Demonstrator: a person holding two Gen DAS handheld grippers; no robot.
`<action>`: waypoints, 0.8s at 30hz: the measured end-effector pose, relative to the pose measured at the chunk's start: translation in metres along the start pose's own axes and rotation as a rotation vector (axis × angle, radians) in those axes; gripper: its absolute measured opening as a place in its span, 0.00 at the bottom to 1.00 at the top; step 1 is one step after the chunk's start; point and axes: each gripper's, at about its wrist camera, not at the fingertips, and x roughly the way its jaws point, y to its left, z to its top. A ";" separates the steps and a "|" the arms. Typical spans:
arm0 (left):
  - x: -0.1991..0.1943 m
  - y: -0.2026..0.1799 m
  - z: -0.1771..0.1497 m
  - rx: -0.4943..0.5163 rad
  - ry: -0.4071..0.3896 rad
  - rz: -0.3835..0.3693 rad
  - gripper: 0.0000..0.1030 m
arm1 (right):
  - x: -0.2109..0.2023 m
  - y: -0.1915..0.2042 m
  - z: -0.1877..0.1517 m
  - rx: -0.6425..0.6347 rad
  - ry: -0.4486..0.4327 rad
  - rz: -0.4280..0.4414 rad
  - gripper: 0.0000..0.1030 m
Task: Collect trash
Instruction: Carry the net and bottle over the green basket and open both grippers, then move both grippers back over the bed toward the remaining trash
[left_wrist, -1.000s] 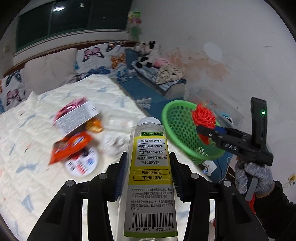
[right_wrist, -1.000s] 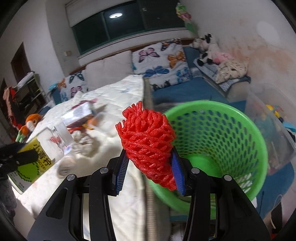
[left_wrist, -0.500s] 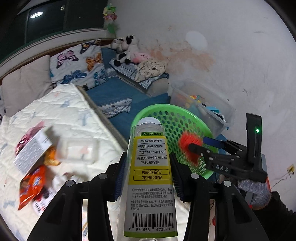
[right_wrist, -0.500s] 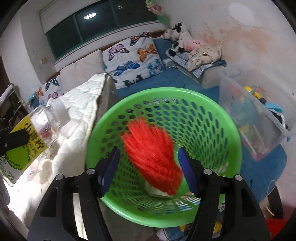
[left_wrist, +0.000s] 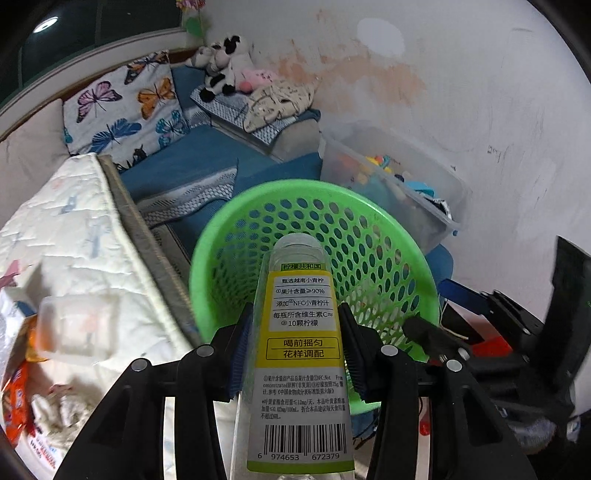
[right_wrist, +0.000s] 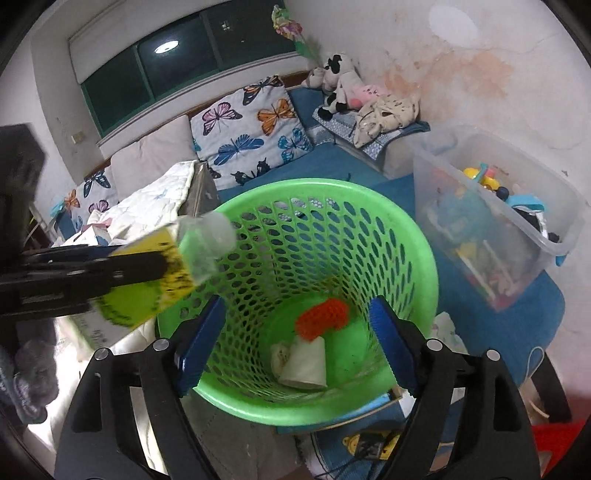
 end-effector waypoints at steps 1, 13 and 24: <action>0.006 -0.003 0.002 0.002 0.010 0.000 0.42 | -0.002 -0.001 -0.002 0.000 -0.001 -0.001 0.79; 0.054 -0.009 0.007 -0.025 0.102 0.002 0.45 | -0.008 -0.014 -0.016 0.041 0.013 -0.015 0.79; 0.003 -0.003 -0.005 -0.022 -0.019 0.049 0.51 | -0.014 0.000 -0.019 0.033 0.007 0.028 0.81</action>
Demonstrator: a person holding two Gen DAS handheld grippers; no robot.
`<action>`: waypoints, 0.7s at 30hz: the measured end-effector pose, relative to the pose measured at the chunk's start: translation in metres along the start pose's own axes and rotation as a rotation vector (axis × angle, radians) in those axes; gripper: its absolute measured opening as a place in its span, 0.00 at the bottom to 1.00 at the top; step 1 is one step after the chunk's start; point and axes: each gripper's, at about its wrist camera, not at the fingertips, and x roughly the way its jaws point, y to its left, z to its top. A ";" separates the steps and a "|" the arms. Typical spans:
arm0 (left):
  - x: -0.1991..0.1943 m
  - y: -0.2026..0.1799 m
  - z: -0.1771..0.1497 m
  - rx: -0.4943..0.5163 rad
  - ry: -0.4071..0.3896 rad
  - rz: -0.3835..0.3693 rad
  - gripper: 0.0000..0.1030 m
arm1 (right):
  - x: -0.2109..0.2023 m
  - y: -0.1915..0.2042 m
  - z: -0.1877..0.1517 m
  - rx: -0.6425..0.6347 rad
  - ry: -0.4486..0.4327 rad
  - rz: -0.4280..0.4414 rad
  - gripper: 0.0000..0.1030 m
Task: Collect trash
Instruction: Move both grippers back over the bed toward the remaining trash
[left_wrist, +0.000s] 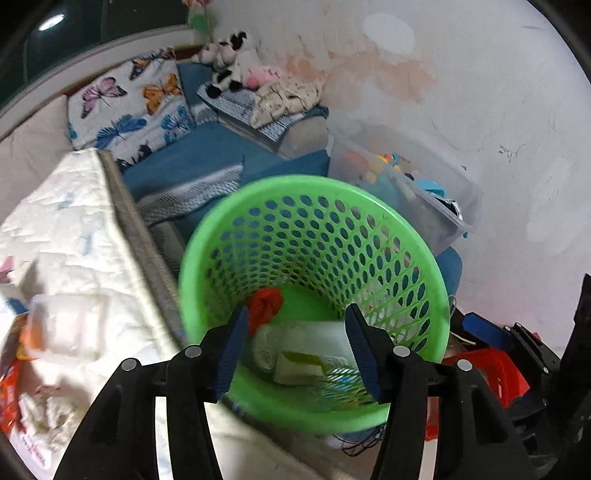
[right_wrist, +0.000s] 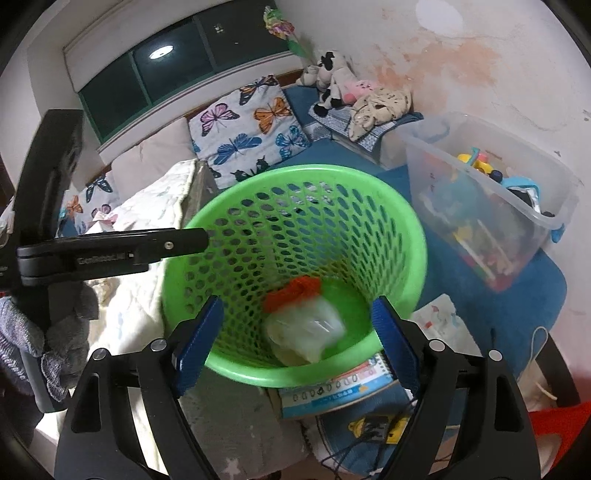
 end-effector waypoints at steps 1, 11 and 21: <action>-0.006 0.004 -0.002 -0.002 -0.009 0.009 0.51 | 0.000 0.004 0.000 -0.007 -0.001 0.004 0.81; -0.070 0.061 -0.054 -0.099 -0.077 0.135 0.51 | -0.001 0.041 0.000 -0.062 -0.006 0.066 0.84; -0.107 0.105 -0.114 -0.177 -0.098 0.272 0.66 | 0.002 0.078 -0.003 -0.120 0.001 0.116 0.84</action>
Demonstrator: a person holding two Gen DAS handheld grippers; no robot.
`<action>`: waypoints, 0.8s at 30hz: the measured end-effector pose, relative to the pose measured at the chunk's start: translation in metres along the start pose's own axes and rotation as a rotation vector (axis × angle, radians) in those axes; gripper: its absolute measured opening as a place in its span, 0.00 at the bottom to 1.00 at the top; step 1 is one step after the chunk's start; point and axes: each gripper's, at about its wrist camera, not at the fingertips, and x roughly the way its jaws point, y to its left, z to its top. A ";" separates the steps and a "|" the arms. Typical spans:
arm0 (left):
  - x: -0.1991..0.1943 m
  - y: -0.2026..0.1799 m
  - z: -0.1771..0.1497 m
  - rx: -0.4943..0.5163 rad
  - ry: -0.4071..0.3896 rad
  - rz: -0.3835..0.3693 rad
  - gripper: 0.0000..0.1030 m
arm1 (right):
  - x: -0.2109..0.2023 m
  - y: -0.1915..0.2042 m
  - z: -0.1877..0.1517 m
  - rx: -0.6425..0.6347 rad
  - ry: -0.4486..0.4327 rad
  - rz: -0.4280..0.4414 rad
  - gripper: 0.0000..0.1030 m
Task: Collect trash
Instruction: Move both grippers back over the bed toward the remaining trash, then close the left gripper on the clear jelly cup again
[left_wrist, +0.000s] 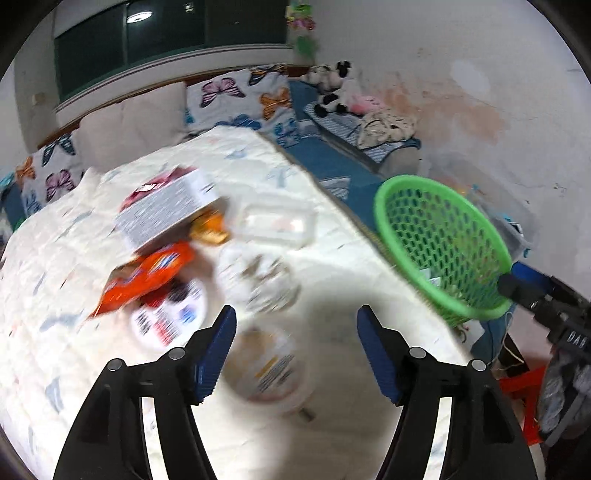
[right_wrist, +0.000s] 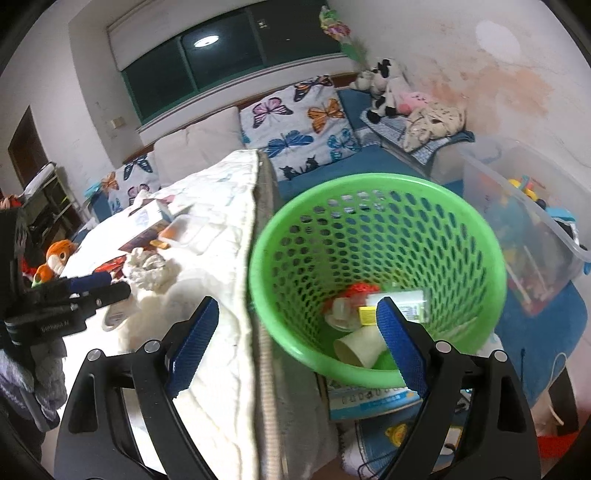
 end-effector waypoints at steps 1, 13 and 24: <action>0.001 0.005 -0.004 -0.007 0.005 0.012 0.67 | 0.002 0.004 0.000 -0.005 0.003 0.007 0.84; 0.024 0.013 -0.023 -0.029 0.057 0.025 0.74 | 0.014 0.034 -0.001 -0.072 0.034 0.046 0.84; 0.027 0.017 -0.026 -0.058 0.068 0.015 0.71 | 0.018 0.040 -0.001 -0.089 0.043 0.059 0.84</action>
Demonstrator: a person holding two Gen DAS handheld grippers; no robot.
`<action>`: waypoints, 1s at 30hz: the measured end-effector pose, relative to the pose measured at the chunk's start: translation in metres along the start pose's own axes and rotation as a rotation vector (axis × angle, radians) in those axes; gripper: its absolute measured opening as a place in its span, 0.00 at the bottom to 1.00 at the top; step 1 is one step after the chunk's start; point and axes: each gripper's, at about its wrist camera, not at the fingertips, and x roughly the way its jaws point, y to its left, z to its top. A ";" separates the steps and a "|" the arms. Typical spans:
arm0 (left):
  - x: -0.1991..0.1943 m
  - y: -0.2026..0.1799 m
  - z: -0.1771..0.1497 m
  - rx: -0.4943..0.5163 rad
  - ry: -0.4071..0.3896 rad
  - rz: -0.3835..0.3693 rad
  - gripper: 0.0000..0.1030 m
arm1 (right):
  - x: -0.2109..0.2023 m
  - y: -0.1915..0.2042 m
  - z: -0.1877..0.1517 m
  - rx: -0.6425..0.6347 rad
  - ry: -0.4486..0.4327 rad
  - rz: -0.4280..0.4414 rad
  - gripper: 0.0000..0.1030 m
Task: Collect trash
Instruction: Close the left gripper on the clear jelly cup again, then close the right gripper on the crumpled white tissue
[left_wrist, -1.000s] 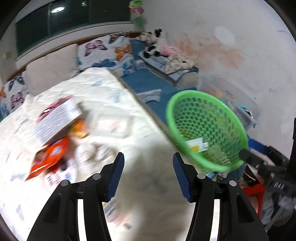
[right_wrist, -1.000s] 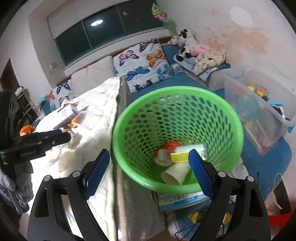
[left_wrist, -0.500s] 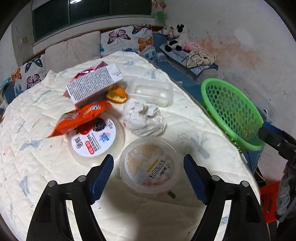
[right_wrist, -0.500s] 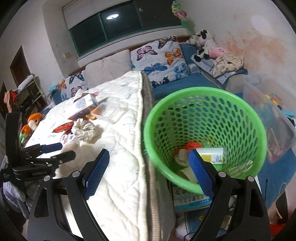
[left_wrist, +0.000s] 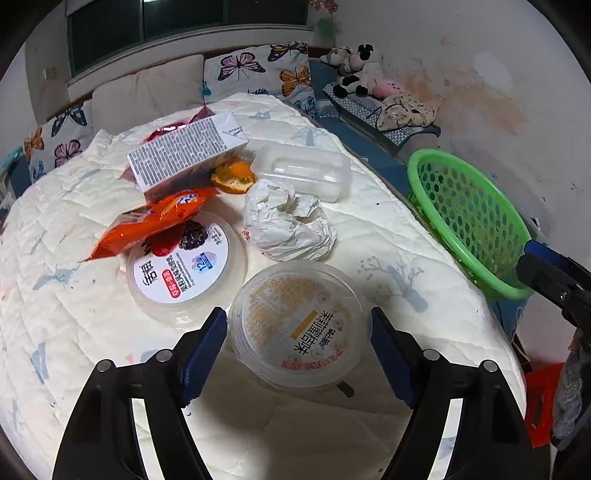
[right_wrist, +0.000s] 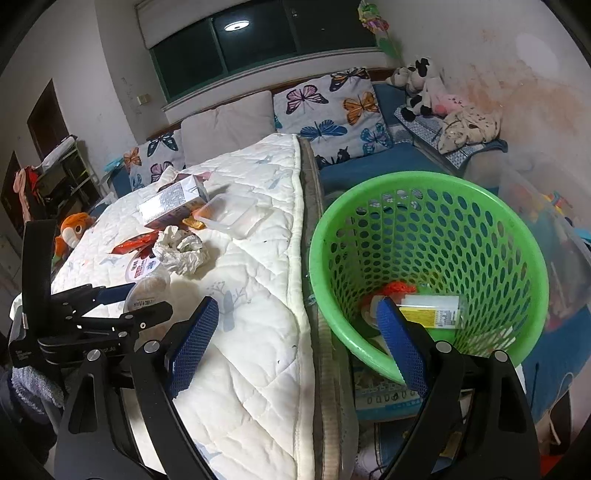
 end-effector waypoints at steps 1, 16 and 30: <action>0.000 0.001 -0.001 -0.005 0.002 -0.014 0.67 | 0.000 0.001 0.001 -0.004 0.002 0.001 0.84; -0.043 0.034 -0.012 -0.067 -0.079 -0.013 0.64 | 0.032 0.042 0.014 -0.079 0.054 0.111 0.84; -0.070 0.083 -0.023 -0.156 -0.115 0.053 0.64 | 0.094 0.096 0.037 -0.097 0.130 0.241 0.74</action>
